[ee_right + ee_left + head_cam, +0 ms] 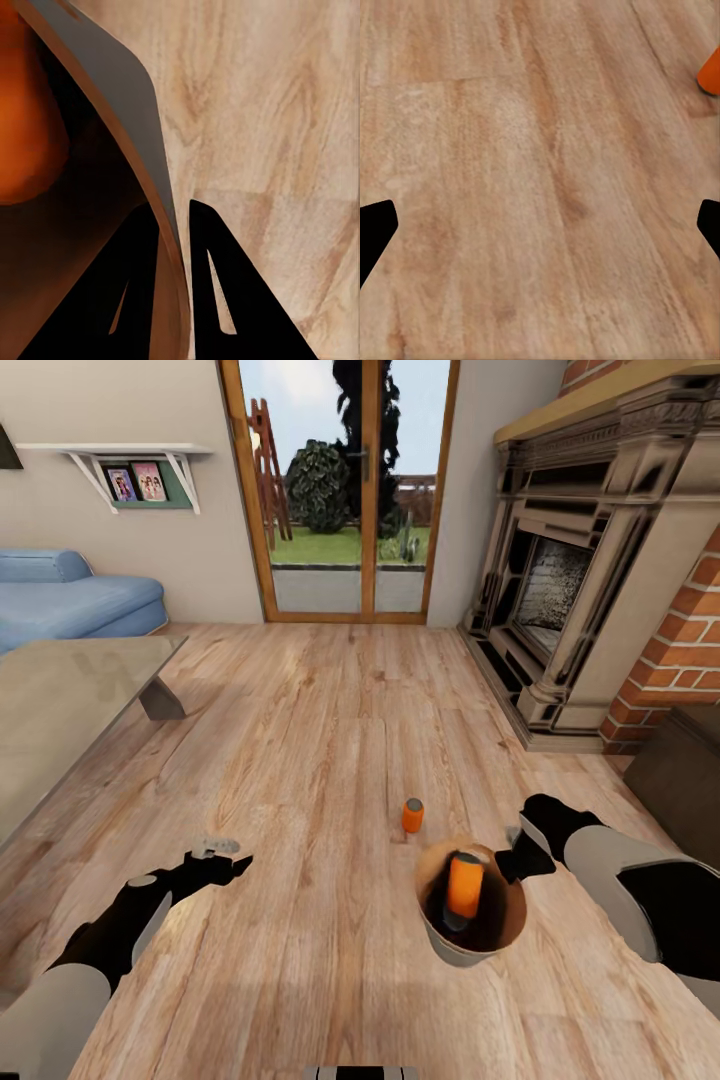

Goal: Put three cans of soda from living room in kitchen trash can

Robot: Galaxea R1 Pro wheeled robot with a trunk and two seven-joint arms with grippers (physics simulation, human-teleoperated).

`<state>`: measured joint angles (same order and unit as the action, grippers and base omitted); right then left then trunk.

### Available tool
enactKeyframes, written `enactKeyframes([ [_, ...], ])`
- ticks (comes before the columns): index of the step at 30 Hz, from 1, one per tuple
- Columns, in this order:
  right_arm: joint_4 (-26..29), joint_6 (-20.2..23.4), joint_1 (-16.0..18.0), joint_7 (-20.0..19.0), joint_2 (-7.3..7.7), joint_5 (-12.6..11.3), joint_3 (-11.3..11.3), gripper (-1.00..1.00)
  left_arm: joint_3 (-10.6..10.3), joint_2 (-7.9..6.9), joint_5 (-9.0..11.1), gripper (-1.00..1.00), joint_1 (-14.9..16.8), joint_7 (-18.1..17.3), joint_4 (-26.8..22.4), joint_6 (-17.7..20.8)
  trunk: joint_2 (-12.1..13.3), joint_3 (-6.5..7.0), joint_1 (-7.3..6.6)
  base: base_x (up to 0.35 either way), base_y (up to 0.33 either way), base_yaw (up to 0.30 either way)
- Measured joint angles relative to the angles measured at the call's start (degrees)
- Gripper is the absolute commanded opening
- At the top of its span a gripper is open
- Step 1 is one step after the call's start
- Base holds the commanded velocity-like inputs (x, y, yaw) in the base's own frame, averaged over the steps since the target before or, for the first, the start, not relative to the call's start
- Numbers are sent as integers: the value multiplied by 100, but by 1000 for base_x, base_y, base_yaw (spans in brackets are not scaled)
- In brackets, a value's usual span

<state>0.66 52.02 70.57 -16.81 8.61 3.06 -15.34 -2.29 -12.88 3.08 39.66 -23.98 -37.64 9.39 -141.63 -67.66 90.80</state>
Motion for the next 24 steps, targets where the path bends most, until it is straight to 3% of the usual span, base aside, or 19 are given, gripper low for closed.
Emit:
enactKeyframes([
  [4,8,-89,-39,-39,145,-85,115,-100,2,3,-1,100,-9,5,0,-17,0,0,0,0,0,0],
  [7,9,-205,-57,-48,207,3,-1,-100,6,4,3,100,-19,7,-5,-21,0,0,0,0,0,0],
  [9,15,-273,-68,-54,221,30,-51,-100,7,4,2,100,-29,7,-3,-24,0,0,0,0,0,0],
  [15,194,-352,-96,-71,258,-79,91,-100,15,5,0,100,-129,20,1,-32,0,0,0,0,0,0],
  [24,263,-374,-149,-94,303,-52,22,-100,18,4,-5,100,-205,207,72,-100,0,0,0,59,-25,0],
])
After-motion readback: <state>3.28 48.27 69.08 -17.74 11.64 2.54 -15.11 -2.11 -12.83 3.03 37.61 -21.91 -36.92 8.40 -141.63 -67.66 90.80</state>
